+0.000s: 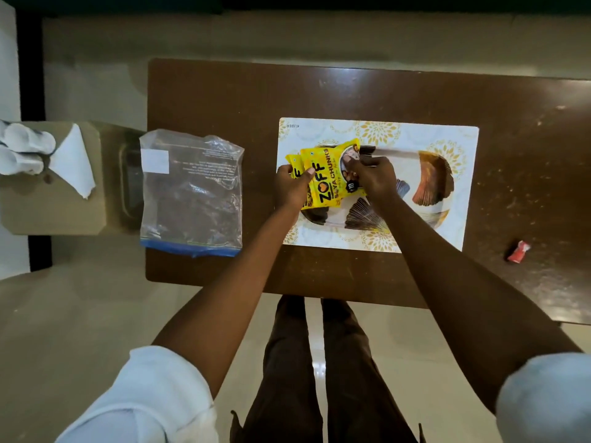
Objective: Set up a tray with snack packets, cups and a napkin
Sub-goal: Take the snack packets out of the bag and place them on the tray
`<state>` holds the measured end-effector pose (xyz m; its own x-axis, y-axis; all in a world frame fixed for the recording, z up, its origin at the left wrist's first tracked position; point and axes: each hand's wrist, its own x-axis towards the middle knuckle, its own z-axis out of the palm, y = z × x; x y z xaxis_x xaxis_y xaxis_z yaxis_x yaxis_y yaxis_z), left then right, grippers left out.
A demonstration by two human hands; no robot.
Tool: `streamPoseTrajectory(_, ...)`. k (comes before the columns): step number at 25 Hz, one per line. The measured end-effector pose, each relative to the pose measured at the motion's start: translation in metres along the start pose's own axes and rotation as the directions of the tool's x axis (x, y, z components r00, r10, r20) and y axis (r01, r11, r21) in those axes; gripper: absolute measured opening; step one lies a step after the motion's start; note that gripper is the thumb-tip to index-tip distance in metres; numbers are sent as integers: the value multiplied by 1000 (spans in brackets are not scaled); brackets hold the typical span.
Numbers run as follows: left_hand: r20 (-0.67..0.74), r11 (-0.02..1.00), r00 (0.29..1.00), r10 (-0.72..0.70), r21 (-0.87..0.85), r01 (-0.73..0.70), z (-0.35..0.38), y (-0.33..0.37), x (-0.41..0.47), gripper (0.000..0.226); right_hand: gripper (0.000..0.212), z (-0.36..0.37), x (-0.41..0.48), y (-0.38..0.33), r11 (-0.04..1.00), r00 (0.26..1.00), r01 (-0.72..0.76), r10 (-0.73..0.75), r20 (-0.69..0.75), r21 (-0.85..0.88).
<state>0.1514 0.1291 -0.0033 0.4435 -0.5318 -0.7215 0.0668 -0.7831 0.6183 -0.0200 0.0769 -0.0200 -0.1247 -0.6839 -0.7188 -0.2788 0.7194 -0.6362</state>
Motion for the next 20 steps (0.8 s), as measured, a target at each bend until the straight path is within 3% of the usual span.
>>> streamPoseTrajectory(3,43,998,999,23,53,-26,5,13,4,42,56,1,-8,5,999,999,27,-26,-42,24)
streamPoseTrajectory(8,60,994,993,102,34,-104,7,27,18,31,52,11,-18,2,993,995,68,-60,-82,98)
streamPoseTrajectory(13,24,977,987,158,140,-160,-3,21,17,37,59,20,-16,2,988,999,-34,38,-30,149)
streamPoseTrajectory(16,-59,977,988,143,166,-132,-9,10,17,34,49,21,-12,9,988,998,-53,55,-8,146)
streamPoseTrajectory(20,-32,983,995,93,165,-86,-8,3,18,29,49,23,-19,10,980,994,-83,94,-52,182)
